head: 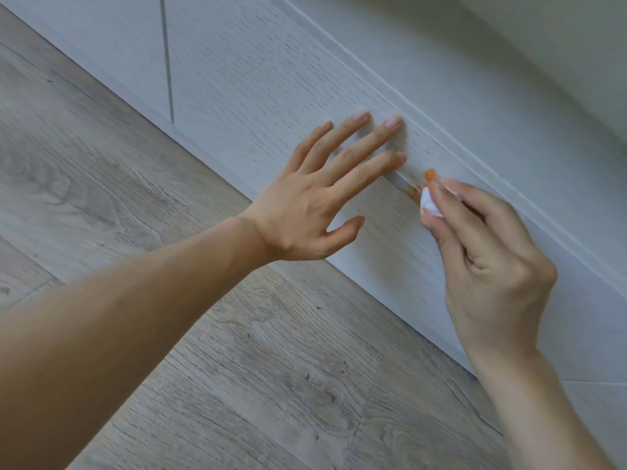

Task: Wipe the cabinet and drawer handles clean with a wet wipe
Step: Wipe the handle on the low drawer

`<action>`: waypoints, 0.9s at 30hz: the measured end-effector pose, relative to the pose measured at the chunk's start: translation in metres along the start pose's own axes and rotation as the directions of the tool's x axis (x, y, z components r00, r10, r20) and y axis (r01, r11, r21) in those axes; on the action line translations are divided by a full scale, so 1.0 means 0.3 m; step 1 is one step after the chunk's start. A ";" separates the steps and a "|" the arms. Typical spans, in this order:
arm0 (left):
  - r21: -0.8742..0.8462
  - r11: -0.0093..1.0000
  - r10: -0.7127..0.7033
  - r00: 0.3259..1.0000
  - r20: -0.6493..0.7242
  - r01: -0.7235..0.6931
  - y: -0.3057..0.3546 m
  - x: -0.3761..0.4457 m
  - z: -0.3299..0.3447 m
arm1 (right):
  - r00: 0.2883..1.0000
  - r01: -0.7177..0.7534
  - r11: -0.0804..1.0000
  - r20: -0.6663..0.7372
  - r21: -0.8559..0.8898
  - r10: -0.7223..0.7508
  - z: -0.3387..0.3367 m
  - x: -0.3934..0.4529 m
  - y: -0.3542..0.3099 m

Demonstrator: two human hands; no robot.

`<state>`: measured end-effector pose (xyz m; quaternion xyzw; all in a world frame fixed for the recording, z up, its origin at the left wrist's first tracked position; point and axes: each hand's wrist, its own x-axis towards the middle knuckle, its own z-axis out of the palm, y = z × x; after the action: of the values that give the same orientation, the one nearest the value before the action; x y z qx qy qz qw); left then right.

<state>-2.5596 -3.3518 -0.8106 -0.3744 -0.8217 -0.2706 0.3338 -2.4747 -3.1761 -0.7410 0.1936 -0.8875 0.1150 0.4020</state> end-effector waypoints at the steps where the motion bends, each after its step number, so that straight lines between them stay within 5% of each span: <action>1: 0.008 1.000 0.010 1.000 0.005 -0.010 -0.007 -0.001 -0.003 | 1.000 0.027 1.000 -0.004 -0.015 -0.027 -0.002 0.000 0.001; 8: 0.027 1.000 0.015 1.000 -0.018 -0.014 -0.016 -0.001 0.006 | 0.991 -0.111 0.992 -0.069 0.068 0.115 0.006 0.010 -0.011; 14: 0.050 0.998 -0.030 0.999 -0.014 0.031 -0.067 -0.012 0.013 | 1.000 0.015 1.000 -0.017 0.024 -0.015 0.039 0.051 -0.010; 27: 0.084 0.988 -0.127 0.992 -0.008 0.128 -0.086 -0.023 0.024 | 0.994 -0.061 0.994 -0.082 0.091 0.069 0.031 0.016 -0.015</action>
<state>-2.5793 -3.3646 -0.8255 -0.3062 -0.8542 -0.2569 0.3326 -2.4820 -3.1846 -0.7432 0.1772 -0.8694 0.1752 0.4267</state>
